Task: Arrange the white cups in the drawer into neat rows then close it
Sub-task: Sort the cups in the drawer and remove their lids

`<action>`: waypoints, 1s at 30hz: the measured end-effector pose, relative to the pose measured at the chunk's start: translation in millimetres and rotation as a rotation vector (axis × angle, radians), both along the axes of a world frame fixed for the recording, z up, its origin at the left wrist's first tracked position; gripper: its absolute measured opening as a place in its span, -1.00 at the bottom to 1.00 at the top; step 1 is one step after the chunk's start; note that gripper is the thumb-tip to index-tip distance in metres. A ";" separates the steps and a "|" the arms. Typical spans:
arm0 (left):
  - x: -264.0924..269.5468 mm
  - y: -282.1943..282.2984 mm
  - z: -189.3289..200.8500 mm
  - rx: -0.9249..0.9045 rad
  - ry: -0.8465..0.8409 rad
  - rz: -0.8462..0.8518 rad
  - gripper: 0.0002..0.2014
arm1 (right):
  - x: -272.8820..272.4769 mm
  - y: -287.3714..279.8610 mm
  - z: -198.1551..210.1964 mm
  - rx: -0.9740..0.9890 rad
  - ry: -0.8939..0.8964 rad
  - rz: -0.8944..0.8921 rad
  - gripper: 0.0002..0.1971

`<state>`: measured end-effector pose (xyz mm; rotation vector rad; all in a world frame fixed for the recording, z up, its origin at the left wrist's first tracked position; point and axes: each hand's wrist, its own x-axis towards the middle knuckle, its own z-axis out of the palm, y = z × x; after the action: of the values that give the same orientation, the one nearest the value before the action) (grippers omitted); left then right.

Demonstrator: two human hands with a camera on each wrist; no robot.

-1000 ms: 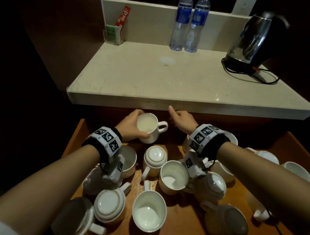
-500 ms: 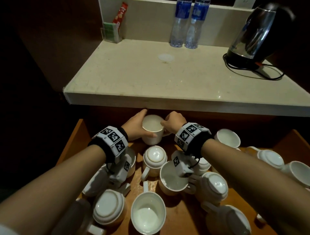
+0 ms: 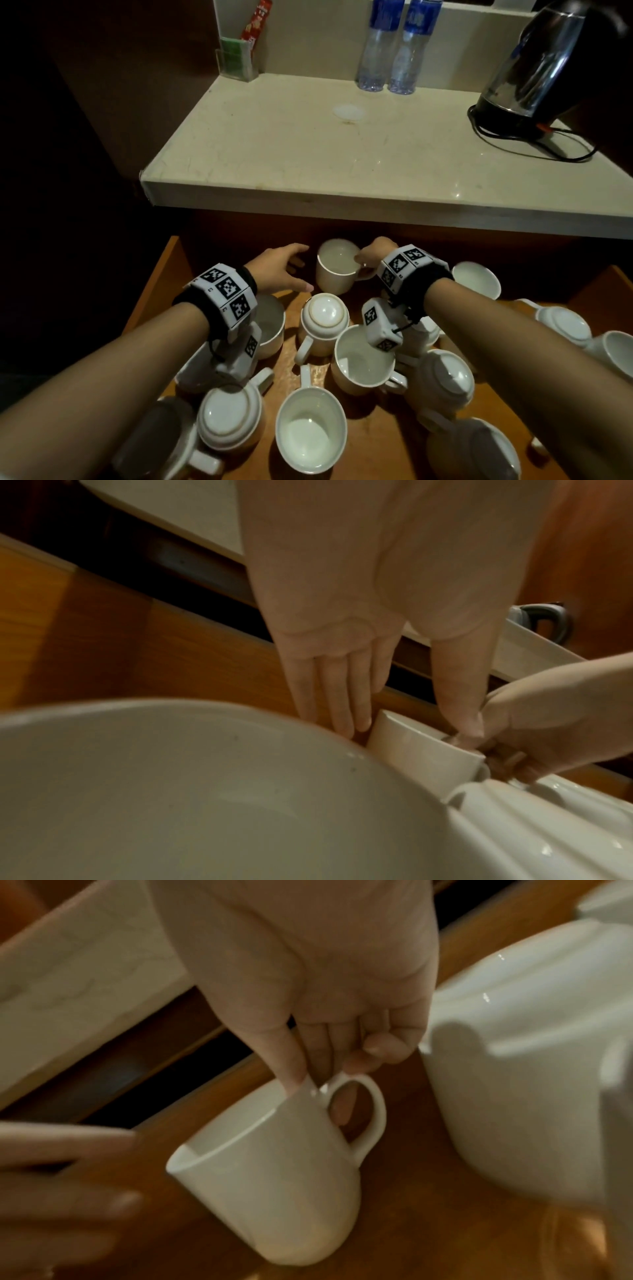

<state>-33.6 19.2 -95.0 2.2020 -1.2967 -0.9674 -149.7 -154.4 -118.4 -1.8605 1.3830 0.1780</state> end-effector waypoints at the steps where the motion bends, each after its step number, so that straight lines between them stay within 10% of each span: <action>1: 0.6 0.2 0.2 0.000 0.003 0.001 -0.17 | -0.8 2.7 3.5 -0.013 0.000 0.019 -0.75; 7: 5.6 5.7 8.2 0.004 -0.046 -0.032 -0.47 | -9.9 41.6 49.4 -0.481 0.119 0.296 -0.62; 20: 11.3 21.5 21.0 0.017 -0.095 -0.105 -0.60 | -13.2 96.3 29.7 -0.225 0.292 0.810 0.21; 30: 15.4 29.1 16.1 0.041 -0.115 -0.101 -0.53 | -13.2 90.0 36.1 -0.274 0.236 0.780 -0.21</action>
<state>-18.2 48.3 -79.0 2.2722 -1.4647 -0.9234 -162.9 -64.3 -82.3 -2.6044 0.7746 0.6391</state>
